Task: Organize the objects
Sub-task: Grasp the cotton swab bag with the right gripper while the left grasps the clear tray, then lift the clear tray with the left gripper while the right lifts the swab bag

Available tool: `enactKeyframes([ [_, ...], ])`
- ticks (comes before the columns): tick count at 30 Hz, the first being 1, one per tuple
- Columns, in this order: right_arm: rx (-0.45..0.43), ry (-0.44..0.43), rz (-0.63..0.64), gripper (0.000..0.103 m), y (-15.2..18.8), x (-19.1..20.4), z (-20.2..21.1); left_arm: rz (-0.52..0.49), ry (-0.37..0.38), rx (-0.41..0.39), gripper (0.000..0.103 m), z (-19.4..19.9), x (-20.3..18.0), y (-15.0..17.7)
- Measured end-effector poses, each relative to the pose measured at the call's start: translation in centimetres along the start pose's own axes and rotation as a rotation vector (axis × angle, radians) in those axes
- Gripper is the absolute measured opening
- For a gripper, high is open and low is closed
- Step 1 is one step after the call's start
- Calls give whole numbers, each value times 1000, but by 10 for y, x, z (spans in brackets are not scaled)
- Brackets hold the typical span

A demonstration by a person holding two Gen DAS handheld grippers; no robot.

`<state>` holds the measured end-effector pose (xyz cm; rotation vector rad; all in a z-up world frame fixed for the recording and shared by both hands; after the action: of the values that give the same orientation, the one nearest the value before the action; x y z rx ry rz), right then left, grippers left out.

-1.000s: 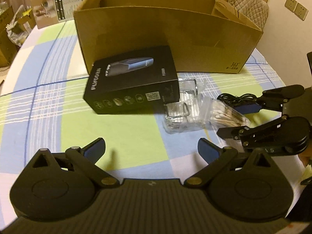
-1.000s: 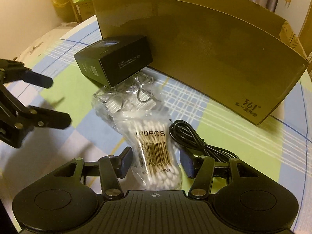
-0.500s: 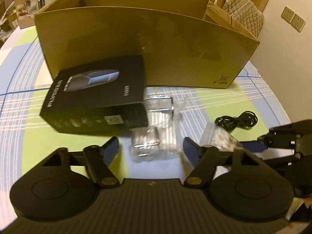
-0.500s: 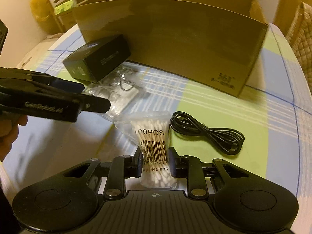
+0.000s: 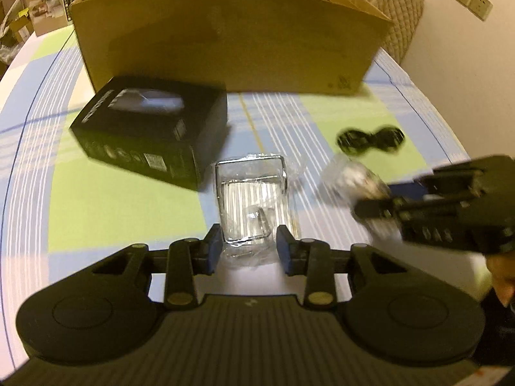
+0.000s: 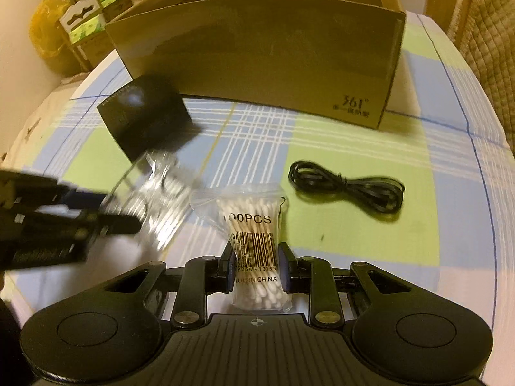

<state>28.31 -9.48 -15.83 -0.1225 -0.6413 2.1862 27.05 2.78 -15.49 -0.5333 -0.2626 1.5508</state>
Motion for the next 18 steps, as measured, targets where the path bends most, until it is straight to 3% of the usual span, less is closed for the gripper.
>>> enactKeyframes([
  [5, -11, -2, -18, 23, 8, 5, 9, 14, -5, 2, 34, 10, 1, 18],
  [7, -22, 6, -18, 23, 8, 5, 11, 22, -9, -23, 47, 11, 2, 18],
  [10, -34, 13, -25, 23, 8, 4, 14, 36, -14, -49, 55, 7, 3, 16],
  [18, -46, 45, 7, 24, 12, 1, 12, 33, -28, -57, 54, -4, 3, 16],
])
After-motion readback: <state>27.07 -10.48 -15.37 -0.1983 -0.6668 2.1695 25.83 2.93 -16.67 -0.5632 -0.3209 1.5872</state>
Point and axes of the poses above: each gripper's, at about its wrist camera, not at the fingertips, and z roughly against the way its jaws point, x to its left, y to its underside, the point moved 7 cm from there along -z, roughly the way its jaws point, and after that the axes turned 3 degrees about z, right-handed, at the moved point
